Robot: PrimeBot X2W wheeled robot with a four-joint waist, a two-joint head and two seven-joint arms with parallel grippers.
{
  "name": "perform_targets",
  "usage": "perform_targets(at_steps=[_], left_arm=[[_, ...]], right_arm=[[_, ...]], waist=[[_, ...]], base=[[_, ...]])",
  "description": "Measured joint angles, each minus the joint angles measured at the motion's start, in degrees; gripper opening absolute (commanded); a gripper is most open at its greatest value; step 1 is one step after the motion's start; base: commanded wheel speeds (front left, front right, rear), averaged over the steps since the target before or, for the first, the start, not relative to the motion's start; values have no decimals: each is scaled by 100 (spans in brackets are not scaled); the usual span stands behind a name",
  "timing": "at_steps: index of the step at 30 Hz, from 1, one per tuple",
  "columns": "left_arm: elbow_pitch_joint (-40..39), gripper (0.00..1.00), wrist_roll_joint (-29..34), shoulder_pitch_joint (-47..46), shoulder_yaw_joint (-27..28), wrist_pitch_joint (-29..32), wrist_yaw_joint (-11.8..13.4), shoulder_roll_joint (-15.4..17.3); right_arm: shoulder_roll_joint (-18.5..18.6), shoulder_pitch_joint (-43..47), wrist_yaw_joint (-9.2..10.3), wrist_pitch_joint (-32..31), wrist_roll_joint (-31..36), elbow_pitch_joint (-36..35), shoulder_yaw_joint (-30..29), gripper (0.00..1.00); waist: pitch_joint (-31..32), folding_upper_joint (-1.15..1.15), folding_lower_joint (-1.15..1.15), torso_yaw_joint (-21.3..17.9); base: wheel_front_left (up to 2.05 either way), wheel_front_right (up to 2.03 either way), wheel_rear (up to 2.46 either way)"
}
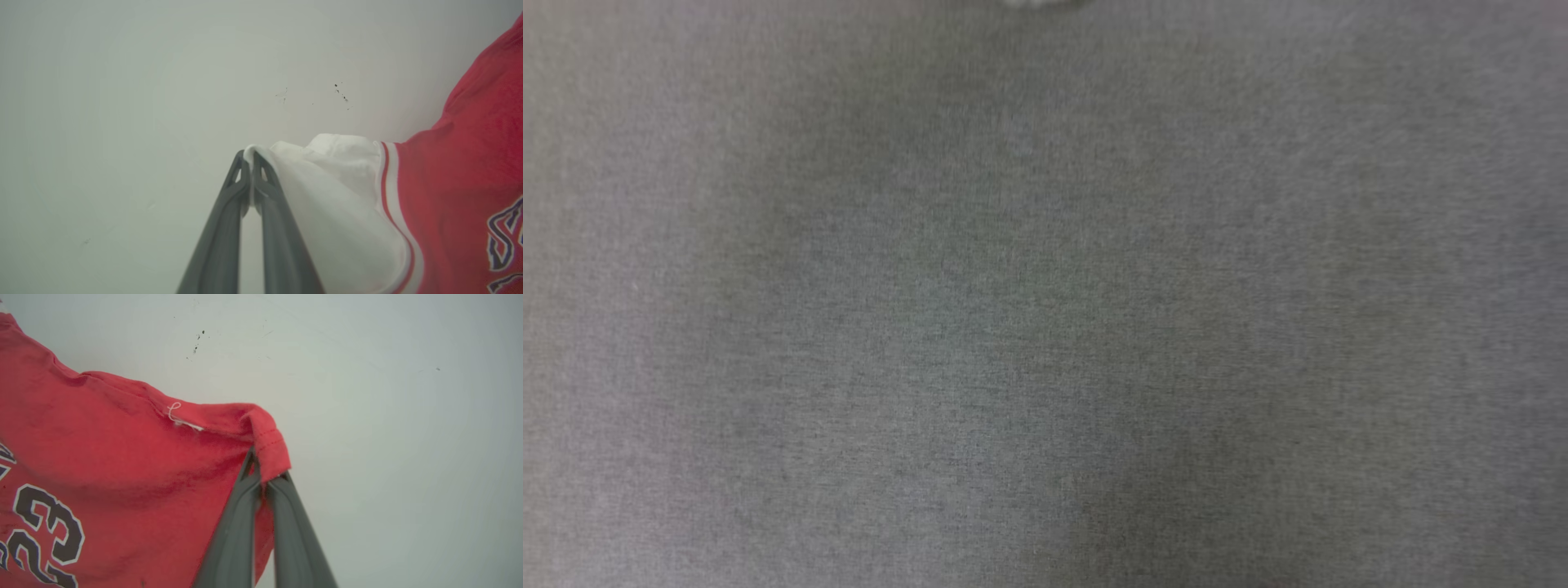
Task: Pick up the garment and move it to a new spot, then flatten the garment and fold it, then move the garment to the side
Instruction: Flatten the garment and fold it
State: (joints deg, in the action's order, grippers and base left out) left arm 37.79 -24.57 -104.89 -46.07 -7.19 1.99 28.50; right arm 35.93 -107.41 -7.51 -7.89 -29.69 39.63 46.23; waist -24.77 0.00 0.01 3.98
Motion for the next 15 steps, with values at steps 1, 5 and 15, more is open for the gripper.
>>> perform_targets(at_steps=[1,5,15], left_arm=[[140,0,20,-124,7,-36,-1,-42],[571,0,-26,-422,79,-226,-41,-220],[1332,0,-129,-576,88,-565,-248,-333]], right_arm=[[-52,-120,0,52,0,113,-11,0],[-193,-444,0,241,60,431,152,0],[-242,-548,0,443,-274,947,831,0]], waist=[[-75,0,0,14],[-304,0,0,83],[-626,0,0,210]], base=[[0,0,0],[0,0,0],[0,0,0]])
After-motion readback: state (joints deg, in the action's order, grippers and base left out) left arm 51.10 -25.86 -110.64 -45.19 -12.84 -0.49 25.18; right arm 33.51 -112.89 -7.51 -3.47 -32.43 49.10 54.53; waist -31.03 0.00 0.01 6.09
